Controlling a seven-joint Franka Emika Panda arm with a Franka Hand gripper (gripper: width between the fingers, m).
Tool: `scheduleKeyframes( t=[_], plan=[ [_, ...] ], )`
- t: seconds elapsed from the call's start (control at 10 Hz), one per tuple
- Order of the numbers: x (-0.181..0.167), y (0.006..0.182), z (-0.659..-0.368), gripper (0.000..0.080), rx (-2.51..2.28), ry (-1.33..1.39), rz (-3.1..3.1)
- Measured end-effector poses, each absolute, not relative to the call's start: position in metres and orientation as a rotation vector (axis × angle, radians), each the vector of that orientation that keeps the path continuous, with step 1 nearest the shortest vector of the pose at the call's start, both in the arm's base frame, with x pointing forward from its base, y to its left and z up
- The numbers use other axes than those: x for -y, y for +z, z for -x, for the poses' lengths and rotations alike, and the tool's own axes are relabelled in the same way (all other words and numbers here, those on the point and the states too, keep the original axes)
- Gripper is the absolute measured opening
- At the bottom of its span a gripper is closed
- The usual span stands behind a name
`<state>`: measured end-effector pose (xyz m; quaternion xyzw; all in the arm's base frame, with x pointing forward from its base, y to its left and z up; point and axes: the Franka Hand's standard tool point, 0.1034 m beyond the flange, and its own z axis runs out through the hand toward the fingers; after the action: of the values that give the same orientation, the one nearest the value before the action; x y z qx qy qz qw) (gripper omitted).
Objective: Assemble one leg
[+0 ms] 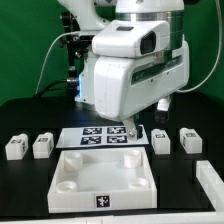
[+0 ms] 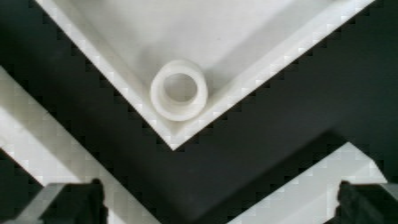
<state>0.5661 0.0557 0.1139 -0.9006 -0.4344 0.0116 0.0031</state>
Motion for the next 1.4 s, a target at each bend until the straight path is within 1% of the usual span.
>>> scheduleKeyframes(
  t=[0.8,1.1,1.2,1.3,1.4],
  plan=[
    [-0.056,0.114,-0.566,0.0650,1.372,0.036,2.819],
    [-0.054,0.114,-0.565,0.0650,1.471,0.026,2.772],
    [-0.048,0.109,-0.546,0.0650,1.732,-0.008,2.628],
    [-0.037,0.101,-0.515,0.0650,1.890,-0.003,2.515],
    [-0.024,0.089,-0.489,0.0650,1.994,0.008,2.426]
  ],
)
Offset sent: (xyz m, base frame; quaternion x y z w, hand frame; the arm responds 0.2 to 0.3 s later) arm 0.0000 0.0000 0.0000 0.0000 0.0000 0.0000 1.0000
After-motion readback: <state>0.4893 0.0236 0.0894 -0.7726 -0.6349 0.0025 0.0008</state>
